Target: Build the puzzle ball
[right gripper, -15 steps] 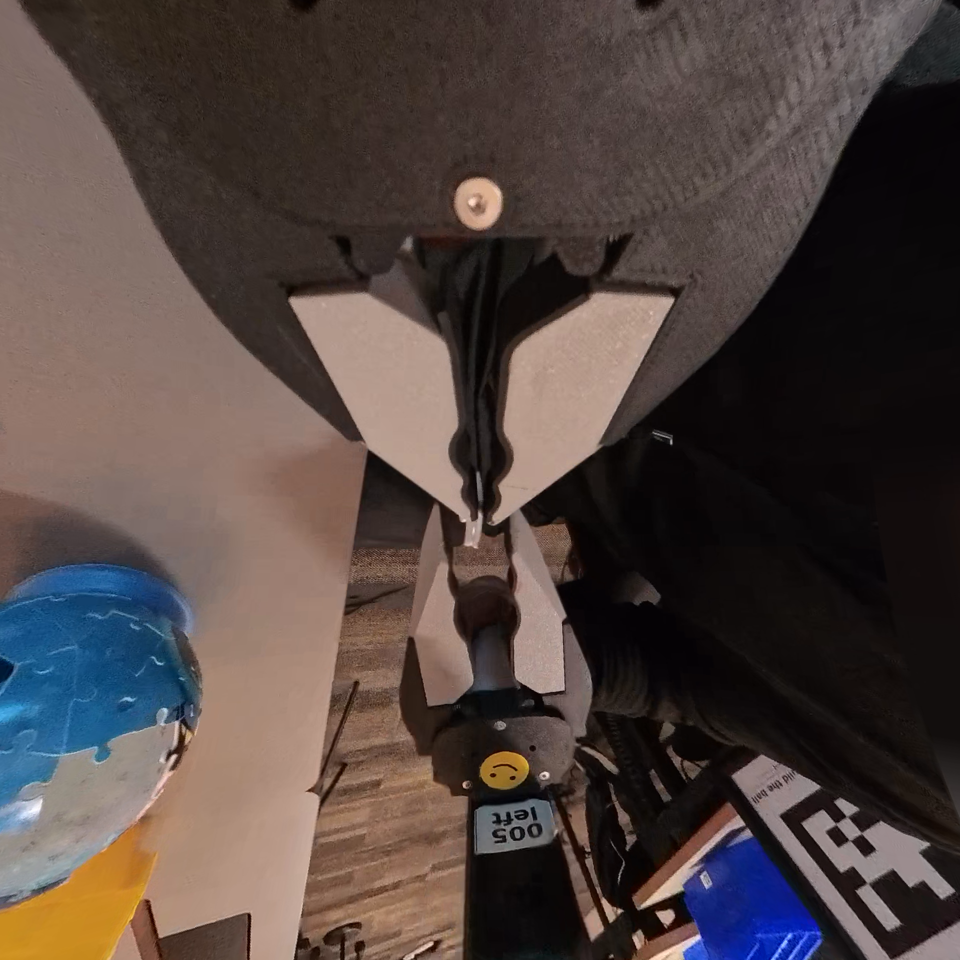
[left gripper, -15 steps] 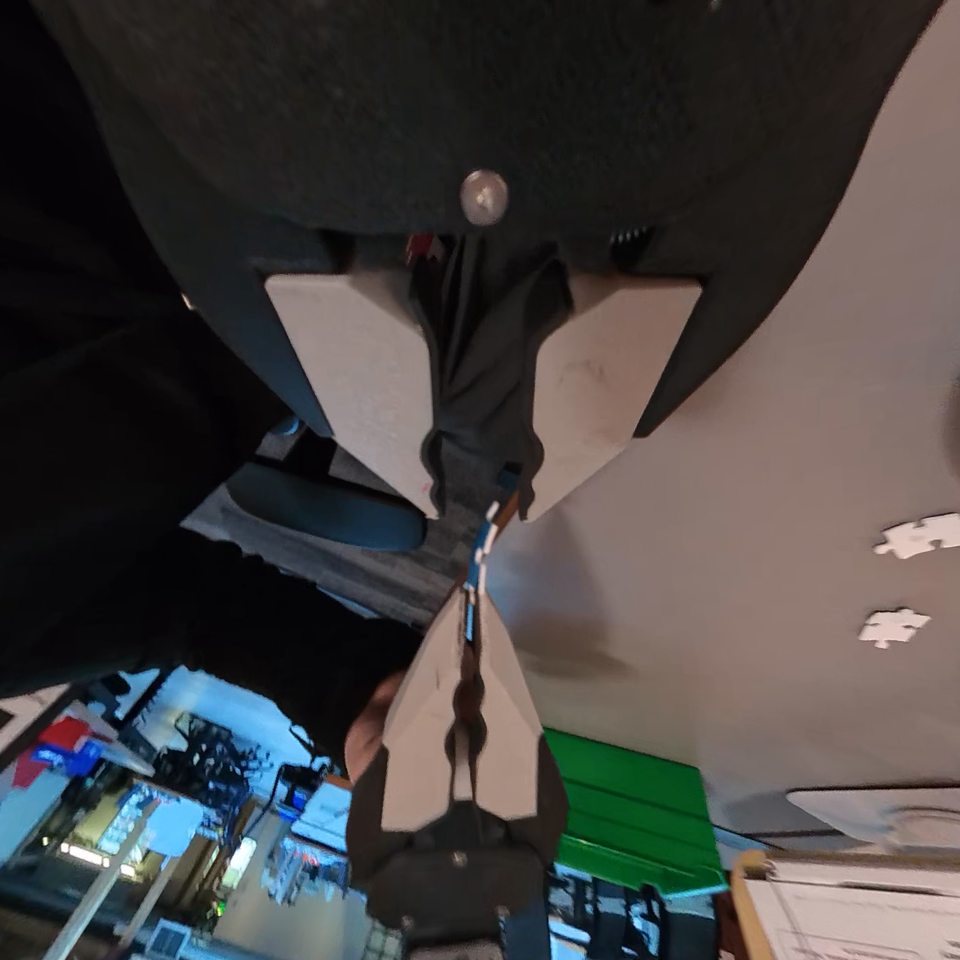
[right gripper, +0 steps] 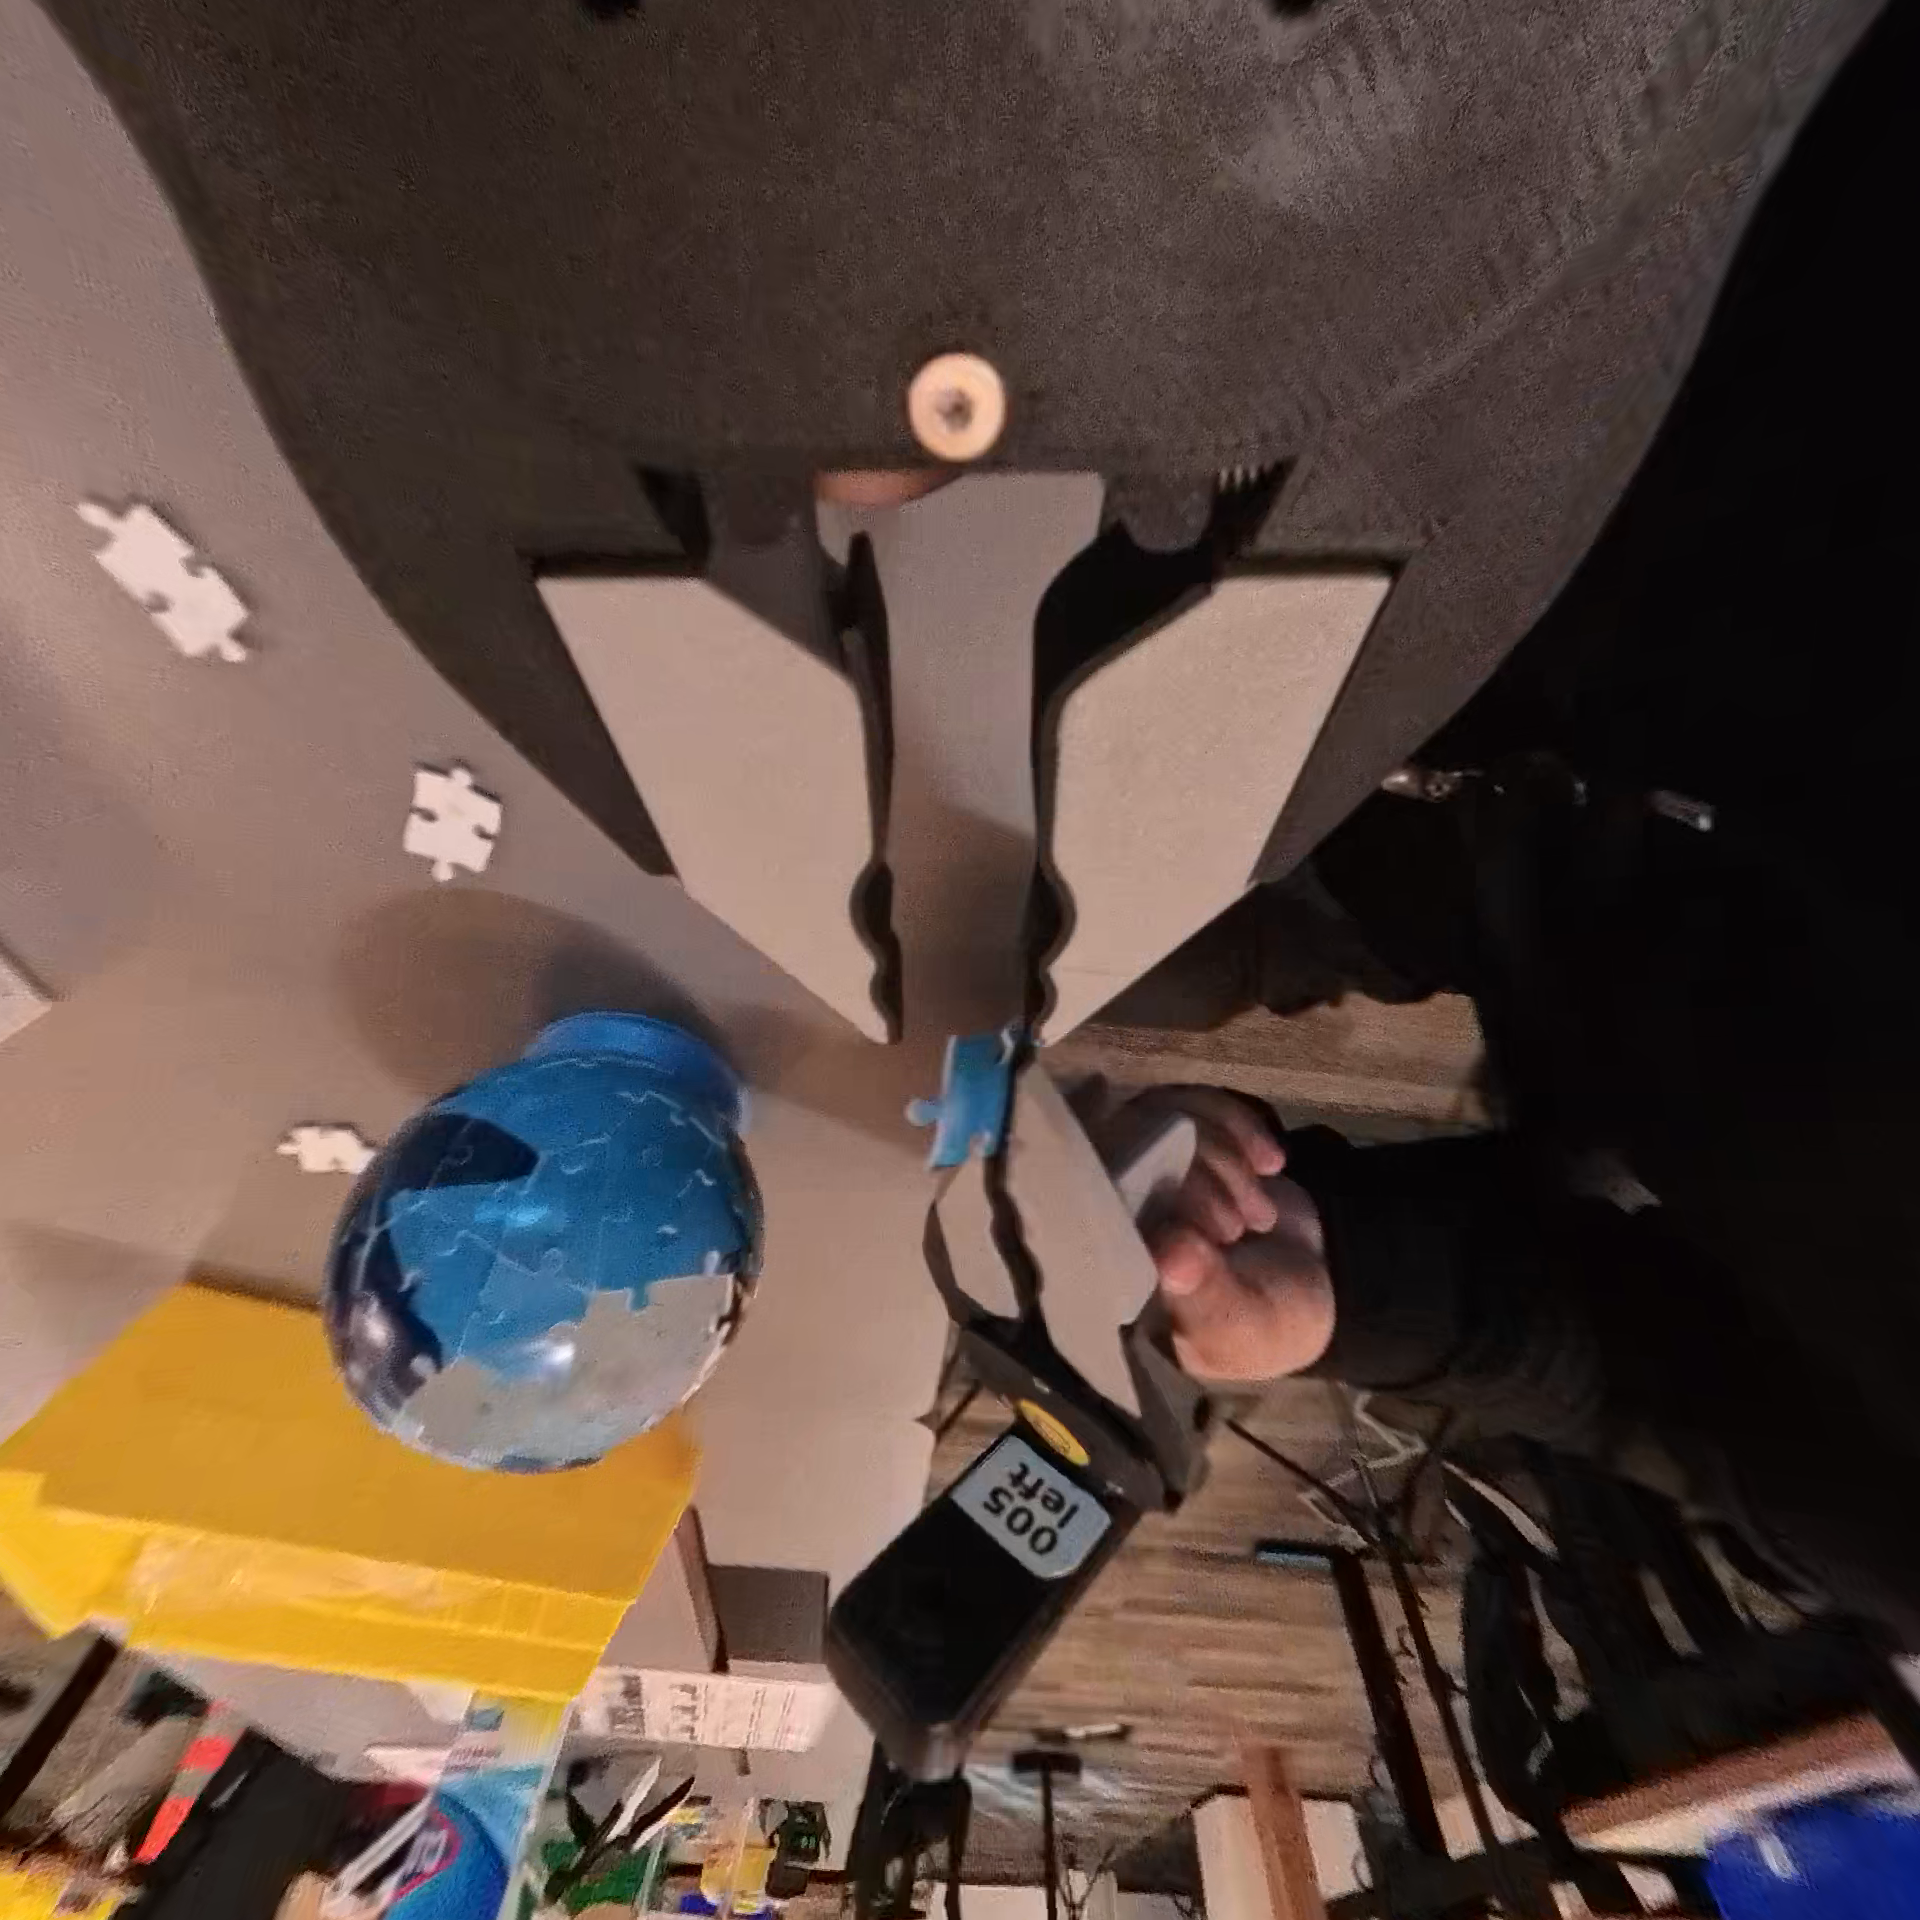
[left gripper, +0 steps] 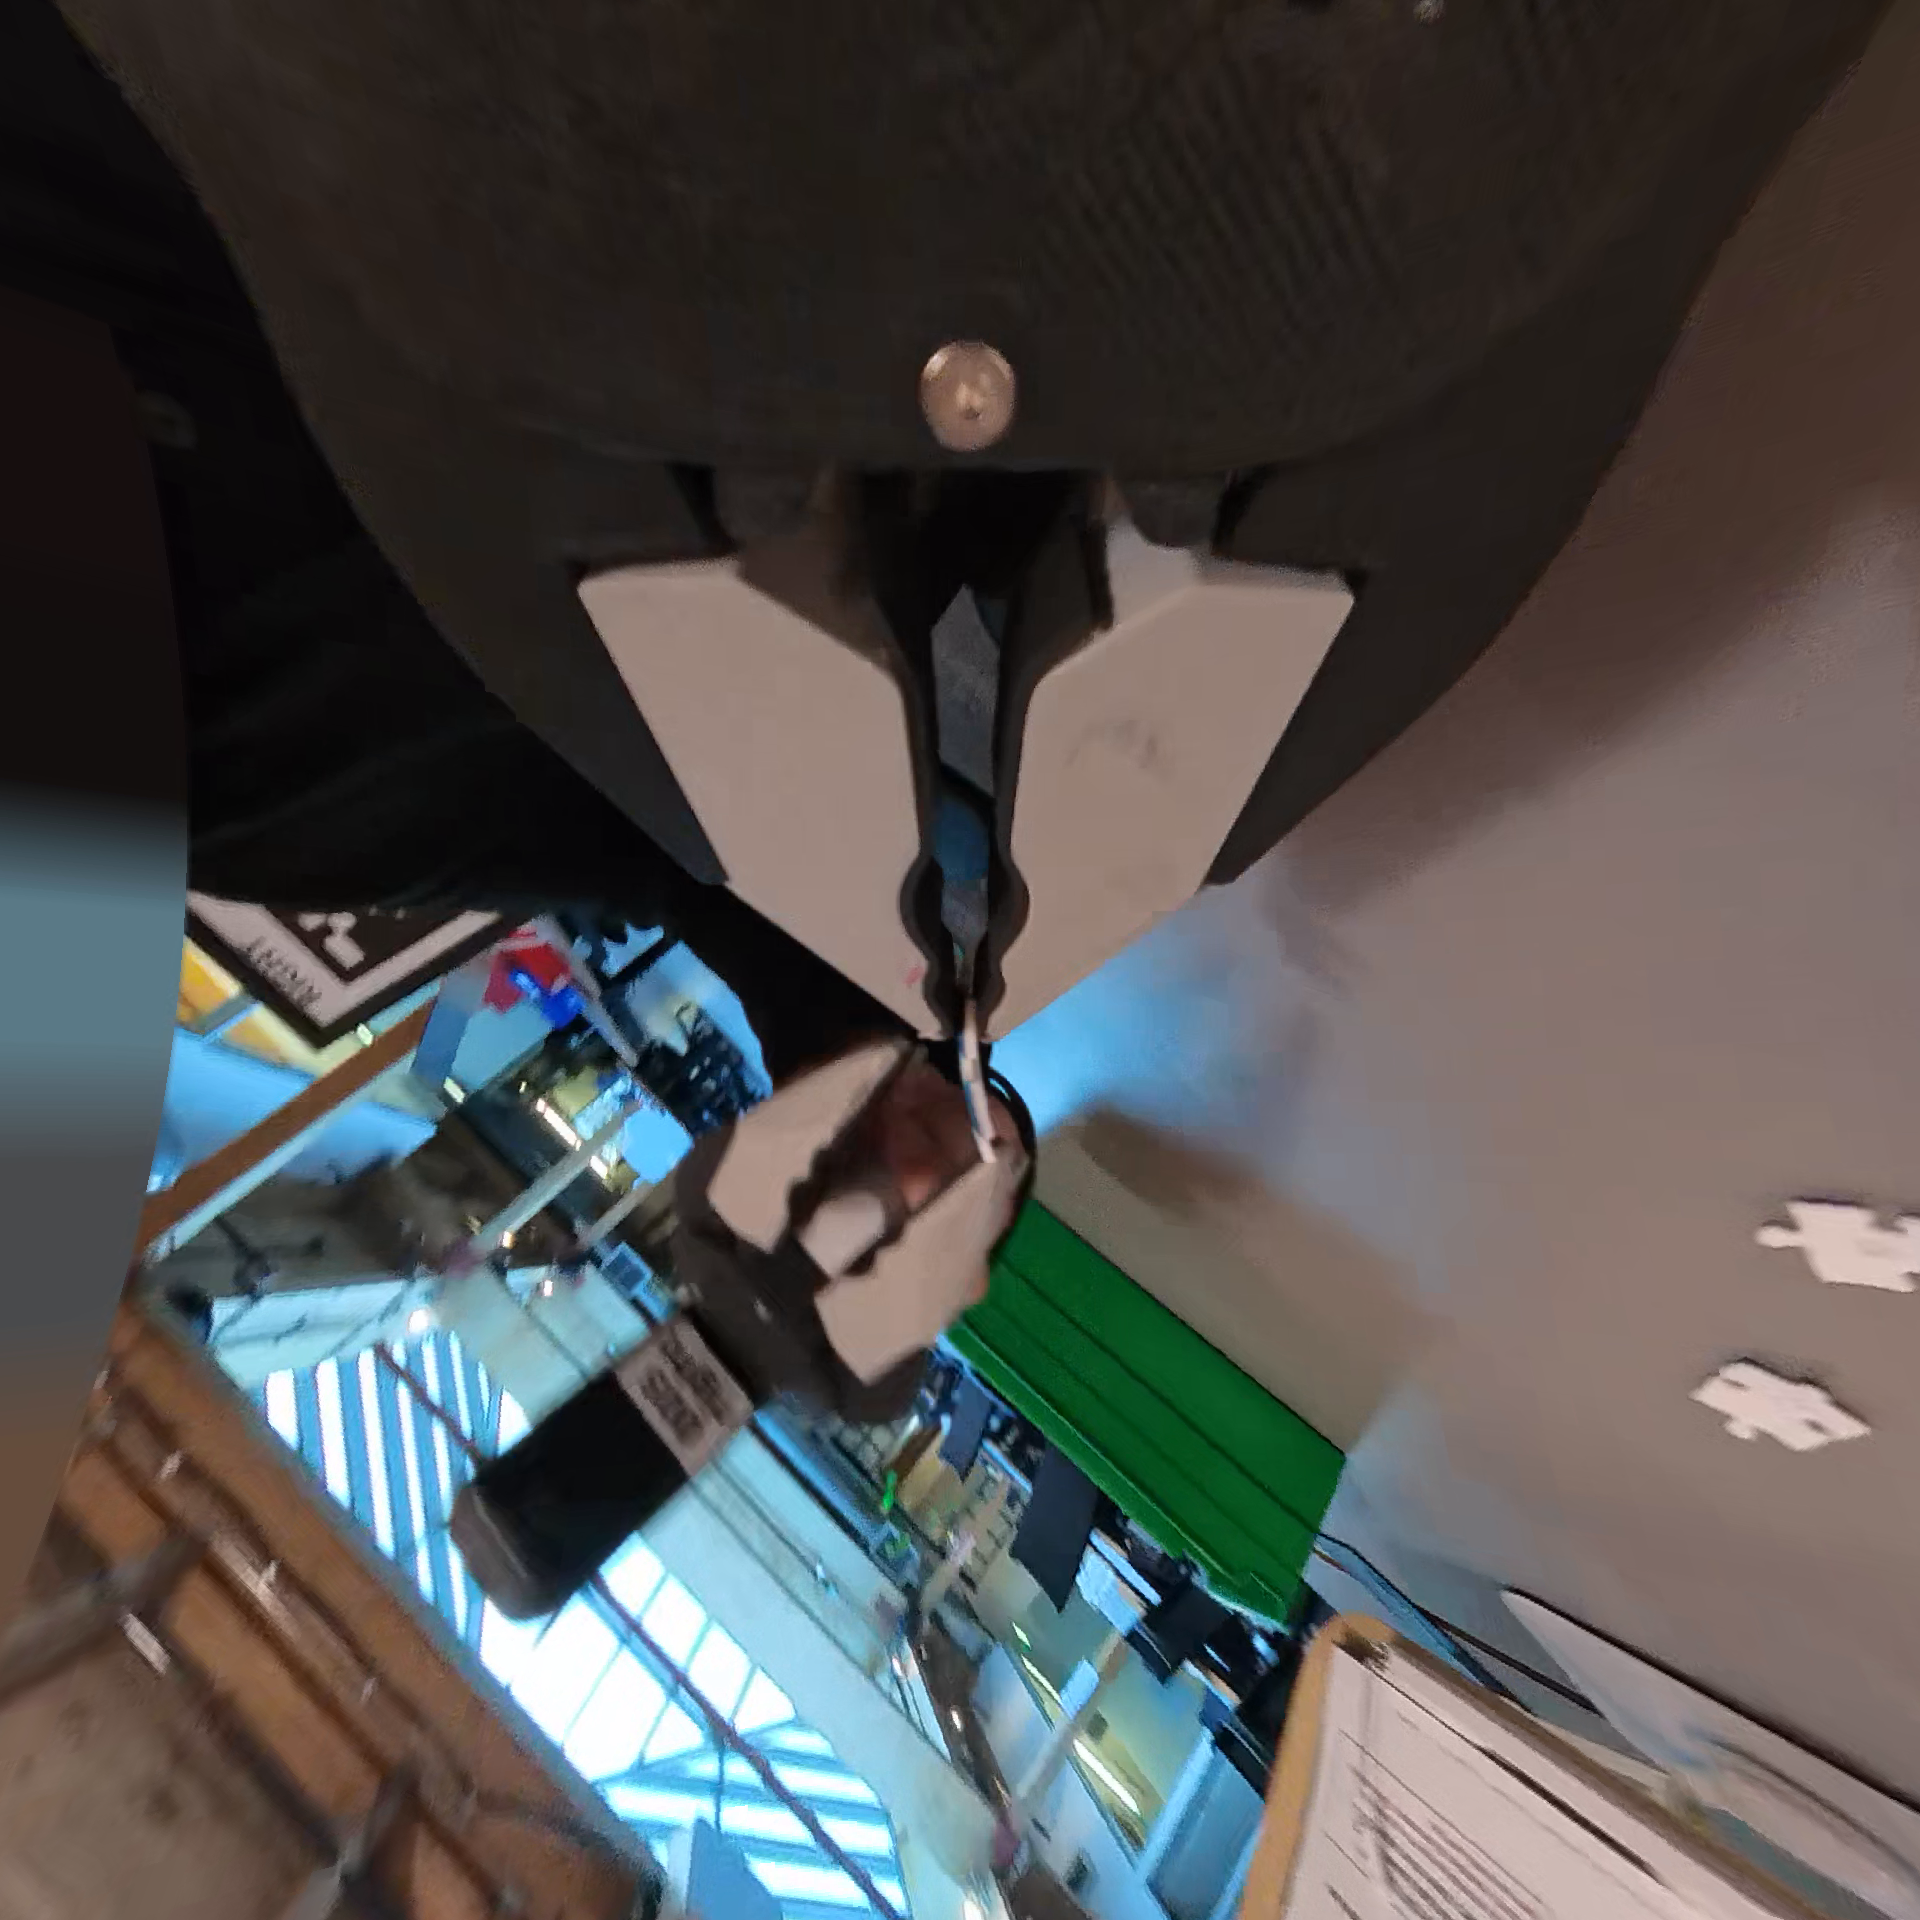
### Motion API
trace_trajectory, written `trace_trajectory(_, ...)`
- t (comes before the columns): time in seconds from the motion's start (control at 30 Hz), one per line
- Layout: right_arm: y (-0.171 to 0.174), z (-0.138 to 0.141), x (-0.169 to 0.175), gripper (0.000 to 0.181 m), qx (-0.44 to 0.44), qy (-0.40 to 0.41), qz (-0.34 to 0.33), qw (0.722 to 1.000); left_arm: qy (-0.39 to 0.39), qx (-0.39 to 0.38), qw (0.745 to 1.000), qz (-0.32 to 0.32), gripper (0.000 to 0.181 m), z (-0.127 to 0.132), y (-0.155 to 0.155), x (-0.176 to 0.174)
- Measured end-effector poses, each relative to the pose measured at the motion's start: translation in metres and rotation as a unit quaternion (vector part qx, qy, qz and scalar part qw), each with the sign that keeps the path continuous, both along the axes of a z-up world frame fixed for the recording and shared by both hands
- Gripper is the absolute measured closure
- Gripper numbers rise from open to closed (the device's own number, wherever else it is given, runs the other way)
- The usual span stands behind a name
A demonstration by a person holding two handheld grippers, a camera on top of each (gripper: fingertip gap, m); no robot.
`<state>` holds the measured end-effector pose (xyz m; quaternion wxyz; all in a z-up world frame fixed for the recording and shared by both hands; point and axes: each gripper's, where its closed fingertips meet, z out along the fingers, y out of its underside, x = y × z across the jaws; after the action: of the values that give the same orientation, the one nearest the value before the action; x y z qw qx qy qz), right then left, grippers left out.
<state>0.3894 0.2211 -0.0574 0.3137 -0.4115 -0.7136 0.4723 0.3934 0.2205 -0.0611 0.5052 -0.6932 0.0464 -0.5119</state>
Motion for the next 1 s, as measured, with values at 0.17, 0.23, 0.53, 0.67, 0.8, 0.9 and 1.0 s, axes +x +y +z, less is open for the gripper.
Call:
trace_trajectory(0.17, -0.005, -0.008, -0.009, 0.147, 0.178, 0.055, -0.094, 0.978, -0.056, -0.031, 0.997, 0.035, 0.181, 0.003, 0.008, -0.007)
trace_trajectory(0.23, 0.000, -0.008, -0.015, 0.147, 0.246, 0.076, -0.145, 0.955, -0.087, -0.045, 0.995, 0.021, 0.181, 0.007, 0.006, 0.000)
trace_trajectory(0.53, -0.002, -0.009, -0.006, 0.176, 0.449, 0.119, -0.195, 0.864, -0.172, -0.092, 0.981, 0.012, 0.181, 0.005, -0.002, 0.011)
trace_trajectory(0.67, -0.004, -0.005, 0.000, 0.179, 0.528, 0.135, -0.217, 0.810, -0.232, -0.107, 0.967, 0.001, 0.181, 0.008, -0.004, 0.015)
trace_trajectory(0.8, -0.007, -0.014, -0.001, 0.181, 0.486, 0.111, -0.204, 0.843, -0.233, -0.112, 0.966, 0.010, 0.177, 0.007, -0.006, 0.012)
trace_trajectory(0.9, -0.012, -0.014, -0.002, 0.181, 0.350, 0.095, -0.183, 0.914, -0.203, -0.093, 0.974, 0.017, 0.174, 0.010, -0.010, 0.010)
trace_trajectory(1.0, -0.015, -0.016, -0.005, 0.181, 0.213, 0.071, -0.157, 0.962, -0.168, -0.083, 0.982, 0.028, 0.171, 0.010, -0.011, 0.005)
